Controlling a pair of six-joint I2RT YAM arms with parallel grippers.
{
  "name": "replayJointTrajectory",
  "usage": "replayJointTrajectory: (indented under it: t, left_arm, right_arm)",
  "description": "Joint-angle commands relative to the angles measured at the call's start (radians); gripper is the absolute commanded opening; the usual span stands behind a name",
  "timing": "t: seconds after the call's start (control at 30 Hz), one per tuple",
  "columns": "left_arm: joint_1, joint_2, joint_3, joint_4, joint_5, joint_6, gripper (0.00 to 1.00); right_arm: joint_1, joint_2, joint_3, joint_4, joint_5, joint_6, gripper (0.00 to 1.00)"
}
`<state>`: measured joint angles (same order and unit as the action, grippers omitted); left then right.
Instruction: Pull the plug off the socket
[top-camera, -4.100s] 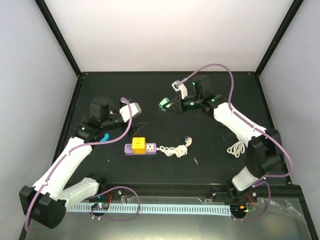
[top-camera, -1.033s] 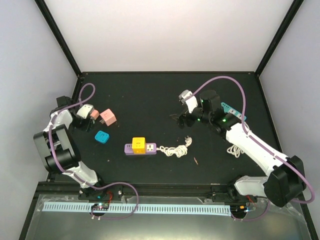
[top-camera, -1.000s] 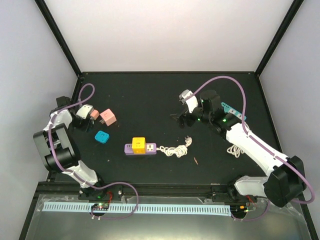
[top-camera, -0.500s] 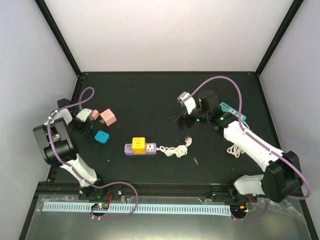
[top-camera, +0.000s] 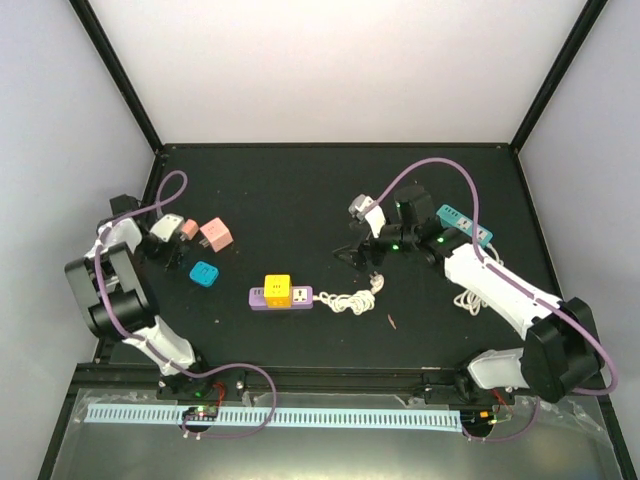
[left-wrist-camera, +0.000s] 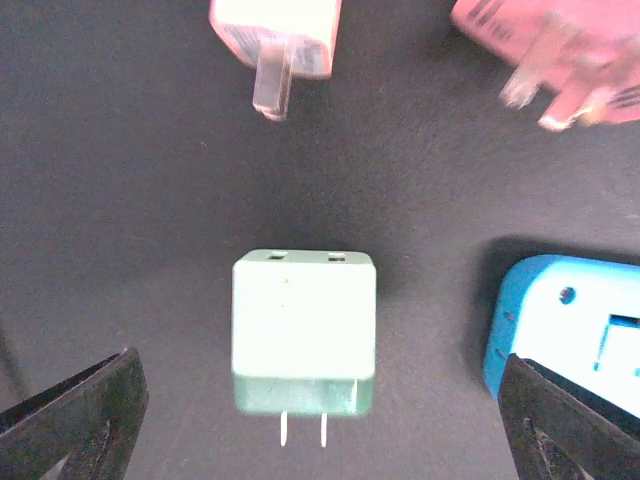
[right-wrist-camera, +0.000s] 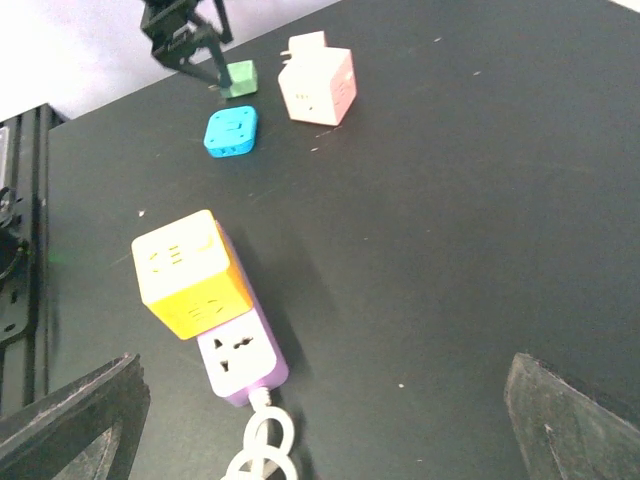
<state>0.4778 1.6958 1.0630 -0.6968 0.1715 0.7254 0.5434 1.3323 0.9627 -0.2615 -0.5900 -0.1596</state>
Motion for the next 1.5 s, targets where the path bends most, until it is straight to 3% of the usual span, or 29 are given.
replayJointTrajectory:
  t: [0.0, 0.17, 0.4, 0.6, 0.83, 1.07, 1.3, 1.47]
  left_arm:
    - [0.001, -0.157, 0.052, -0.088, 0.074, 0.074, 0.99]
    - [-0.001, -0.289, 0.068, -0.117, 0.177, 0.173, 0.99]
    - [-0.005, -0.461, 0.070, -0.176, 0.443, 0.310, 0.99]
    - [-0.071, -0.513, 0.118, -0.372, 0.619, 0.462, 0.99]
    - [-0.336, -0.526, 0.072, -0.531, 0.576, 0.599, 0.99]
    - [-0.565, -0.532, -0.053, -0.438, 0.514, 0.600, 0.99]
    - [-0.705, -0.439, -0.075, -0.373, 0.436, 0.579, 0.99]
    - [-0.763, -0.367, -0.083, -0.310, 0.390, 0.523, 0.99]
  right_arm:
    - [0.000, 0.010, -0.033, 0.058, -0.106, -0.024, 1.00]
    - [0.003, 0.055, -0.018, 0.074, -0.142, 0.023, 1.00]
    - [0.016, 0.098, -0.002, 0.063, -0.180, 0.029, 1.00]
    - [0.038, 0.131, -0.022, 0.097, -0.183, 0.008, 1.00]
    - [0.067, 0.223, -0.016, 0.126, -0.207, 0.044, 1.00]
    - [0.075, 0.269, -0.037, 0.169, -0.268, 0.118, 0.93]
    - [0.076, 0.313, -0.032, 0.164, -0.300, 0.133, 0.88]
    - [0.076, 0.327, -0.025, 0.154, -0.321, 0.139, 0.79]
